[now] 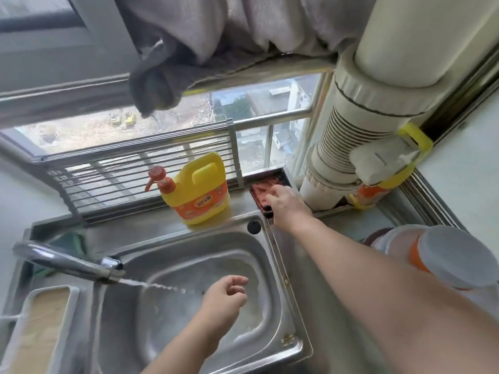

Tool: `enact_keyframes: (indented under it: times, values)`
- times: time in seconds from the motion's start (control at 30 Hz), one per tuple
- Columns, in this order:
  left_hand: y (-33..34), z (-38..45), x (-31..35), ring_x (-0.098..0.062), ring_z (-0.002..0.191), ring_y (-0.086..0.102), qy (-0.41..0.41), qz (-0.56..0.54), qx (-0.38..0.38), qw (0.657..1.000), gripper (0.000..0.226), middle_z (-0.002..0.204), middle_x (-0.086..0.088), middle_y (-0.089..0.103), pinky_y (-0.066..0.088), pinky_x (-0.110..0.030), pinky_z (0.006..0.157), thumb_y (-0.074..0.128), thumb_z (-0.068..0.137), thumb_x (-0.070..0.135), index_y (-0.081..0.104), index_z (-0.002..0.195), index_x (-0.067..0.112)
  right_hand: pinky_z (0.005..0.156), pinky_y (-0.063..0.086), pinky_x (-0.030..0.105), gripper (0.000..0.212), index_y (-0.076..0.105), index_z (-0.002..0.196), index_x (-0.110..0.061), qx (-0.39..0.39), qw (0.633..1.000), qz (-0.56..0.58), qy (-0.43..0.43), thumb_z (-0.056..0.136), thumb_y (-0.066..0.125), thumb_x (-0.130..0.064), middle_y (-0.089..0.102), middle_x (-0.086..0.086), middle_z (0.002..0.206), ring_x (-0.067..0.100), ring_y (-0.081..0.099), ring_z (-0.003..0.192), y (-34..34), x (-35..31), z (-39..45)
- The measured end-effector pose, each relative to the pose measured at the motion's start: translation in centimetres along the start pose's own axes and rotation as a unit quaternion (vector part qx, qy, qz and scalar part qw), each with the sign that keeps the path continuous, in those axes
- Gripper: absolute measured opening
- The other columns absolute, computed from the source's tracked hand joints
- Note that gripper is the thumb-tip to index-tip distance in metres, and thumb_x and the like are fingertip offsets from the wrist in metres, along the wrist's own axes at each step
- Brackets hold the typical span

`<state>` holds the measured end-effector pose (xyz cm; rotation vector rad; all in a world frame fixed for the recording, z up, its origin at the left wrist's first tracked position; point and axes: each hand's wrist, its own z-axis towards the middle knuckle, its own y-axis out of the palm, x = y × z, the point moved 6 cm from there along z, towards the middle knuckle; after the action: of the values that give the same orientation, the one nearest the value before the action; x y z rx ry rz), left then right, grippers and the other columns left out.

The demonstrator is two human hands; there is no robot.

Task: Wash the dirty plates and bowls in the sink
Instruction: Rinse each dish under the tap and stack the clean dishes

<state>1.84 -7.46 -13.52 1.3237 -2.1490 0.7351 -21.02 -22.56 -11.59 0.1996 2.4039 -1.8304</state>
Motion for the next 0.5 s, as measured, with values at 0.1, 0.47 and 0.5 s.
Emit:
enact_keyframes:
  times: [0.1,0.47,0.5]
  values:
    - [0.6,0.9,-0.3,-0.015,0.088,0.065,-0.010,-0.024,0.034,0.999,0.036,0.097,0.003,0.071,0.052,-0.030,0.083,0.061,0.089,-0.001,0.074,0.110,0.025,0.102,0.049,0.042,0.049,0.053,0.137,-0.023,-0.058,0.995,-0.080,-0.028,0.090,0.069,-0.018,0.045,0.001,0.140,0.028,0.045,0.128,1.8,0.7,2.3]
    - [4.7,0.5,8.5,-0.009,0.120,0.066,0.113,-0.137,0.026,0.984,0.052,0.133,0.009,0.068,0.054,-0.037,0.105,0.068,0.100,0.026,0.051,0.145,0.047,0.062,0.052,0.025,0.018,0.069,0.087,-0.019,0.013,0.814,0.579,0.054,0.103,0.065,-0.012,0.071,-0.010,0.070,0.008,0.066,0.065,-1.9,0.4,-7.2]
    - [5.2,0.4,9.4,-0.011,0.118,0.069,0.134,-0.145,0.009,0.980,0.056,0.131,0.008,0.070,0.056,-0.034,0.101,0.071,0.098,0.029,0.051,0.147,0.047,0.063,0.056,0.027,0.015,0.068,0.090,-0.011,0.002,0.745,0.665,0.050,0.103,0.064,-0.007,0.073,-0.004,0.074,0.011,0.069,0.068,-2.3,0.0,-8.8]
